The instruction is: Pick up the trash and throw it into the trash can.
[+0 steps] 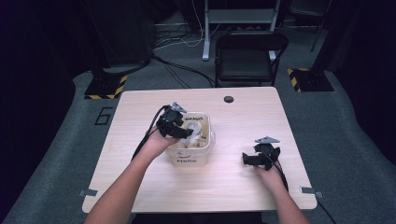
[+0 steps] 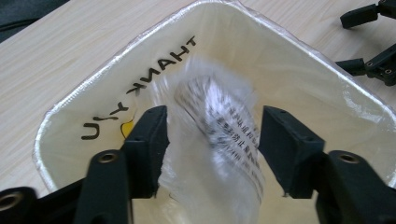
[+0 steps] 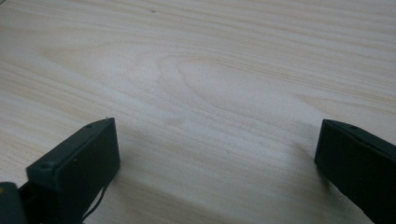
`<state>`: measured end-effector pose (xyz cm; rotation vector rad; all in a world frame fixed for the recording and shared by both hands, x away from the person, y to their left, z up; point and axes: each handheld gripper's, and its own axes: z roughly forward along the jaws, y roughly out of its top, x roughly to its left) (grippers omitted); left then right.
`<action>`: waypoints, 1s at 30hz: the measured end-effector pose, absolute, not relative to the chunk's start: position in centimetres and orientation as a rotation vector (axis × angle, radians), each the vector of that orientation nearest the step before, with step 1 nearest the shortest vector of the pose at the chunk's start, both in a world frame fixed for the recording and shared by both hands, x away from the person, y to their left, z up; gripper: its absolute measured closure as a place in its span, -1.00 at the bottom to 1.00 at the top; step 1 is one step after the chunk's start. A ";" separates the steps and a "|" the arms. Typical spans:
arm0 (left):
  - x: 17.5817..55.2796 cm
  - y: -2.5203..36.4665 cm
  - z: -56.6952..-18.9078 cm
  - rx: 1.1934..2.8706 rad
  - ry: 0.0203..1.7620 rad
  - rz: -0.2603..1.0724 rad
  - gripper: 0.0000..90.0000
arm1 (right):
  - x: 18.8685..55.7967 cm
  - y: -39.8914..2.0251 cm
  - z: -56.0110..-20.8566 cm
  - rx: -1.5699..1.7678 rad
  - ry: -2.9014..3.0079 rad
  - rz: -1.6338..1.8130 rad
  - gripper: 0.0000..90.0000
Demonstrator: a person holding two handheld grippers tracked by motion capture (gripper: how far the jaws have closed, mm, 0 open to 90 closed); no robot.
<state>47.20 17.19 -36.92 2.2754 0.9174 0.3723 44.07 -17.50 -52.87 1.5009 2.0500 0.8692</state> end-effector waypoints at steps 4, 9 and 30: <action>46.8 18.0 -36.4 2.264 0.911 0.401 -0.18 | 44.1 -17.5 -52.9 1.501 2.050 0.870 -1.00; 46.3 20.1 -35.9 2.231 0.936 0.435 -0.18 | 44.1 -17.5 -52.9 1.501 2.050 0.869 -1.00; 44.3 28.7 -35.4 2.136 1.045 0.483 -0.12 | 44.1 -17.5 -52.9 1.502 2.047 0.869 -1.00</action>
